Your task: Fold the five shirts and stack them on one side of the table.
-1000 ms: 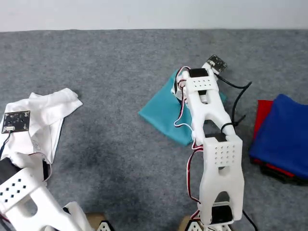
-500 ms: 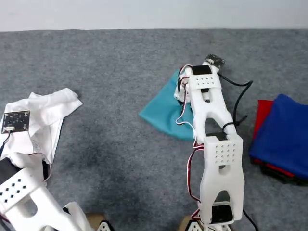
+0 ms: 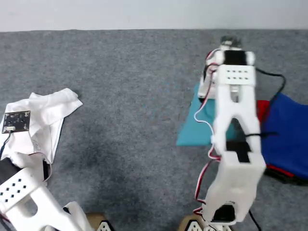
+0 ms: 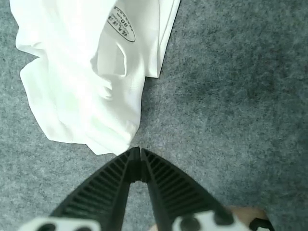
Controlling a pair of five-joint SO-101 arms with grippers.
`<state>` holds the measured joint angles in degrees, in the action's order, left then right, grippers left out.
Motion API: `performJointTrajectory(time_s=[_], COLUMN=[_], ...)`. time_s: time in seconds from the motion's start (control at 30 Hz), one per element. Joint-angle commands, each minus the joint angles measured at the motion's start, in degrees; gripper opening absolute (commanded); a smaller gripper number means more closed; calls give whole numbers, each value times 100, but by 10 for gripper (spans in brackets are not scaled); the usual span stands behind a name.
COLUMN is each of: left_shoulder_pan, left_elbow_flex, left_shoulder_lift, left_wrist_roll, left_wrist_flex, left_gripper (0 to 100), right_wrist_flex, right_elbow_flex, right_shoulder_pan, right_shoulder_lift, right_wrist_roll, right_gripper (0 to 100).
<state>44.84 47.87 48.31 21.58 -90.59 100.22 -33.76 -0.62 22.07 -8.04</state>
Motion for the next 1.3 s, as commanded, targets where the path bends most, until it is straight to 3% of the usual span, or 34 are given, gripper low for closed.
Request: performJointTrajectory(time_s=[0.0, 0.23, 0.6, 1.27], left_shoulder_pan=[-9, -9, -9, -9], left_elbow_flex=[-22, -22, -22, -22], left_shoulder_lift=[79, 79, 79, 79], left_wrist_roll=[-9, -9, -9, -9], left_wrist_flex=[-9, -9, -9, -9], left_gripper=[5, 5, 5, 5], right_wrist_flex=[242, 242, 215, -681], right_elbow_flex=[-105, -79, -97, -79], right_shoulder_pan=[391, 1560, 2888, 3943], right_shoulder_lift=[-963, -1631, -1086, -646], right_wrist_roll=[870, 1442, 1996, 2796], right_gripper=[9, 9, 9, 9])
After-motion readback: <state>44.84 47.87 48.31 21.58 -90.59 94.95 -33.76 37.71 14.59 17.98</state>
